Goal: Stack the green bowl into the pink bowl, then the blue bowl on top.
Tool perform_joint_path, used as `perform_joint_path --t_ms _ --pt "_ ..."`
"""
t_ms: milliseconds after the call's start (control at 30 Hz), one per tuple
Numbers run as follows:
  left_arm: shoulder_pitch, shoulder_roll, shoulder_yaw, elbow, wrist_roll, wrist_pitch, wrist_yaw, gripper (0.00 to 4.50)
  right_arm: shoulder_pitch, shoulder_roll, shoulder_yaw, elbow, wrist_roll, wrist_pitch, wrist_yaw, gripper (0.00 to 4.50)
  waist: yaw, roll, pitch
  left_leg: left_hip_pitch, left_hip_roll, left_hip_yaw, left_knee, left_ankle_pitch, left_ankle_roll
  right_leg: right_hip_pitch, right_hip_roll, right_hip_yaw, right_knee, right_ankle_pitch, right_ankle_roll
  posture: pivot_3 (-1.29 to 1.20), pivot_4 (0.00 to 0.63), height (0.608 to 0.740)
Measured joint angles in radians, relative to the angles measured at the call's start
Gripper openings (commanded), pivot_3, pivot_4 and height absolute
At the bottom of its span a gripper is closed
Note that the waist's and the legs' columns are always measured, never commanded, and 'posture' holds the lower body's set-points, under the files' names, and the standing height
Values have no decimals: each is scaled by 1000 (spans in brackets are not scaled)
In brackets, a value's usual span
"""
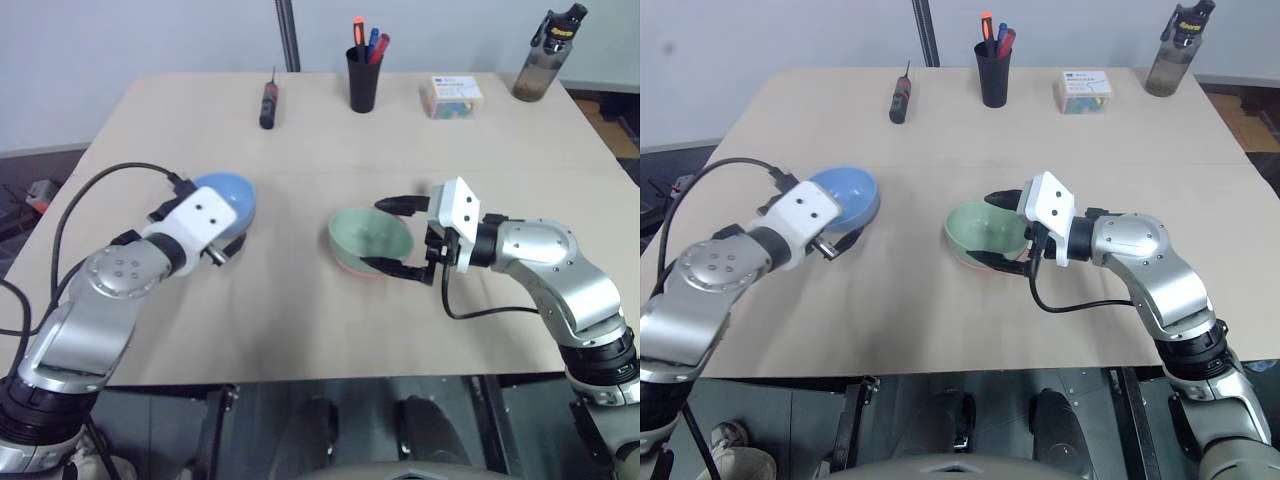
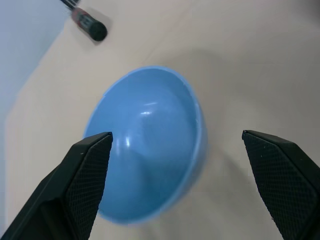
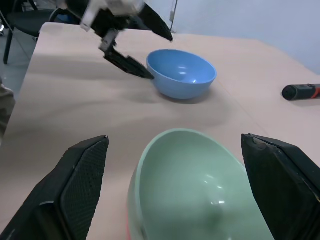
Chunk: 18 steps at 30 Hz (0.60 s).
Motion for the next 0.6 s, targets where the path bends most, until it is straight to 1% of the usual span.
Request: perform_joint_path --t_ms 33,100,133,167,200,233,367,400,433,533,600 --pt "-6 4 -20 10 13 3 -4 4011 0 1 0 0 0 -1 -2 4500 0 0 0 0 0 0 0 0 0 0 0 0 0 0 0 0 150 740" --pt "-29 2 -87 66 64 13 -15 3282 -1 1 0 0 0 -5 -5 4500 1 0 0 0 0 0 0 0 0 0 1 0 0 0 0 0 150 740" --pt "-32 1 -98 78 71 14 -16 3180 -1 0 0 0 0 -5 -5 4500 0 0 0 0 0 0 0 0 0 0 1 0 0 0 0 0 150 740" --pt "-44 -6 -110 95 80 19 -17 2683 0 -1 -1 0 1 -6 -5 4500 1 0 0 0 1 0 0 0 0 0 1 0 0 0 0 0 150 740" --pt "-64 -16 -120 116 93 29 -17 2345 -1 0 -1 0 3 -8 -5 4500 2 0 0 -1 1 -1 0 0 0 0 1 0 0 0 0 0 150 740" --pt "-73 -21 -123 125 101 34 -17 1893 -1 1 -1 0 6 -9 -4 4500 3 -1 0 -1 1 -1 1 0 0 0 1 -1 0 0 0 0 150 740" --pt "-109 -26 -125 159 127 37 -21 462 -1 1 -17 0 25 -14 -5 4500 3 -1 0 -2 1 -1 1 0 0 0 0 -1 0 0 0 0 150 740" --pt "-111 -29 -125 162 130 36 -25 190 -1 1 -20 0 27 -15 -5 4500 3 -1 0 -2 1 -1 1 0 0 -1 0 -1 0 0 0 0 150 740" --pt "-111 -32 -125 168 130 36 -29 34 -1 1 -21 0 28 -16 -5 4500 3 -1 0 -3 1 -1 1 0 0 -1 0 -1 0 0 0 0 150 740" --pt "-112 -46 -120 172 123 19 -61 34 -1 -2 -30 0 29 -19 -6 4500 3 -1 0 -4 1 -2 2 0 0 -2 0 -2 0 0 0 0 150 740" --pt "-114 -73 -92 143 81 -1 -101 34 0 -11 -41 0 28 -20 -9 4500 4 -1 0 -8 1 -3 4 0 0 -4 0 -3 0 0 0 0 150 740"
